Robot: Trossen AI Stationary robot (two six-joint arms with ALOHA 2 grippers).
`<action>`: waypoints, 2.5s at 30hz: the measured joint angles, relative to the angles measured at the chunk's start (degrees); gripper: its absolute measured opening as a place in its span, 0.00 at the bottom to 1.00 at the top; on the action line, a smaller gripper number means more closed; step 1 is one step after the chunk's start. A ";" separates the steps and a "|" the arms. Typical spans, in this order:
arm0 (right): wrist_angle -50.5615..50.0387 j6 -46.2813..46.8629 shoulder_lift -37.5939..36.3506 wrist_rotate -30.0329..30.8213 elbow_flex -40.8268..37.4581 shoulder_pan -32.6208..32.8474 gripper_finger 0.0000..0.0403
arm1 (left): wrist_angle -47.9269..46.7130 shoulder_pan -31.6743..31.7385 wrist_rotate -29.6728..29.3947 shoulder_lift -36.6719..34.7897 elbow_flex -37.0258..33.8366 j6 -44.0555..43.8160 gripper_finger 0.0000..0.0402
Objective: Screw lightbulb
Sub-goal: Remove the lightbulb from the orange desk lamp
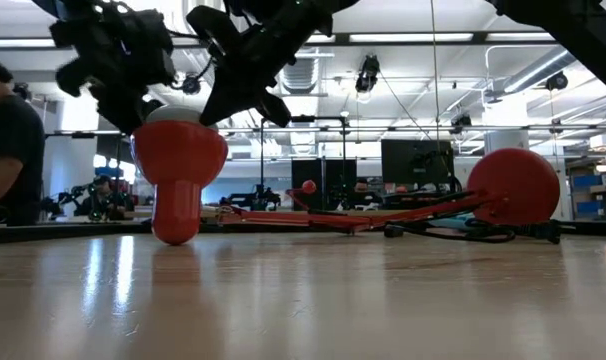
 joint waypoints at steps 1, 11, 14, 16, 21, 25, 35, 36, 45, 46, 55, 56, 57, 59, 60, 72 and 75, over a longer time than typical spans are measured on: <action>-0.02 0.00 0.00 0.02 0.00 -0.14 0.00 | -0.70 0.00 0.48 -0.74 0.02 -0.50 0.00; 0.05 -1.53 0.00 0.44 -0.13 -2.19 0.00 | -3.06 -0.07 7.12 -7.28 0.02 -6.54 0.00; -0.16 -1.69 0.00 0.60 -0.13 -2.87 0.00 | -3.24 -0.07 7.22 -7.49 0.02 -7.59 0.00; -1.29 -1.70 -0.01 0.65 -0.13 -3.10 0.00 | -4.43 -0.07 6.66 -7.49 0.02 -7.54 0.00; -2.82 -2.59 -0.02 0.14 -0.17 -2.78 0.00 | -4.61 0.64 -3.83 -5.46 0.02 -5.67 0.00; -2.29 -3.50 -0.02 -1.56 -0.17 -1.67 0.00 | -1.34 2.41 -4.94 -0.70 0.00 -2.27 0.00; 1.96 -1.64 0.11 -1.06 -0.17 -0.42 0.00 | 0.29 3.52 -5.10 3.17 2.78 2.28 0.00; 2.16 -1.56 0.14 -1.04 -0.17 -0.50 0.00 | 0.49 3.52 -5.11 2.80 3.52 2.73 0.00; 2.16 -1.49 0.18 -0.90 -0.17 -1.35 0.00 | 1.45 4.34 -4.53 4.71 3.70 5.05 0.00; 2.10 -1.49 0.22 -0.90 -0.17 -1.37 0.00 | 1.70 4.33 -4.12 5.21 3.70 5.07 0.00; 1.80 -1.44 0.50 1.18 -0.20 -1.68 0.00 | 0.91 4.35 -2.85 3.20 3.72 3.03 0.00; 1.80 -1.44 0.51 1.23 -0.20 -1.87 0.00 | 0.28 4.33 -2.71 2.66 3.72 2.75 0.00; 1.76 -1.44 0.52 1.24 -0.20 -2.12 0.00 | -0.31 4.29 -2.56 2.18 3.72 2.36 0.00; 1.49 -1.50 0.50 1.29 -0.20 -2.64 0.00 | -1.05 4.26 -2.10 1.41 3.72 1.38 0.00; 1.46 -1.51 0.50 1.34 -0.20 -2.89 0.00 | -1.21 4.26 -2.02 1.03 3.72 1.19 0.00; -3.01 -4.59 0.50 2.66 -0.20 -5.15 0.00 | -2.78 3.72 3.04 -0.32 3.72 -1.43 0.00; -3.01 -4.74 0.50 4.41 -0.20 -5.60 0.00 | -5.89 3.69 3.65 -1.72 3.81 -1.35 0.00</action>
